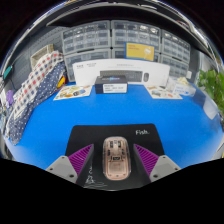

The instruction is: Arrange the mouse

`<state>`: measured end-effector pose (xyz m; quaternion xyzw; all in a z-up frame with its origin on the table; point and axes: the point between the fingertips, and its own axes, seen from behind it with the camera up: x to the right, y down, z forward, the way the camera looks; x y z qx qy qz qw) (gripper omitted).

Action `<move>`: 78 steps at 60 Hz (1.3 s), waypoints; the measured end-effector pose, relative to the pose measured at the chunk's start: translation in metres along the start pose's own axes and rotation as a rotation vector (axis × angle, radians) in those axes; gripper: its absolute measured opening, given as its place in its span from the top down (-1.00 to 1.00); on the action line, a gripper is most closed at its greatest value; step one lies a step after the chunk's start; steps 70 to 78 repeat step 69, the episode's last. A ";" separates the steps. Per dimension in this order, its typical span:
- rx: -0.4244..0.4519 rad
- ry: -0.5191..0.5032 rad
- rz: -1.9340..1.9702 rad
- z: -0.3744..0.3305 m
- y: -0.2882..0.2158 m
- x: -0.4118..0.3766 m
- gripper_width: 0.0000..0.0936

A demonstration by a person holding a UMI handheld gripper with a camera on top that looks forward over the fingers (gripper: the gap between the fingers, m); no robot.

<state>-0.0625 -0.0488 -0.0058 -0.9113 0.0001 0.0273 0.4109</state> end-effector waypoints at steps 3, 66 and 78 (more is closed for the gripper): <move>0.018 0.015 -0.018 -0.009 -0.008 0.001 -0.82; 0.253 0.090 -0.032 -0.281 -0.051 -0.011 -0.84; 0.245 0.080 -0.030 -0.282 -0.047 -0.015 -0.83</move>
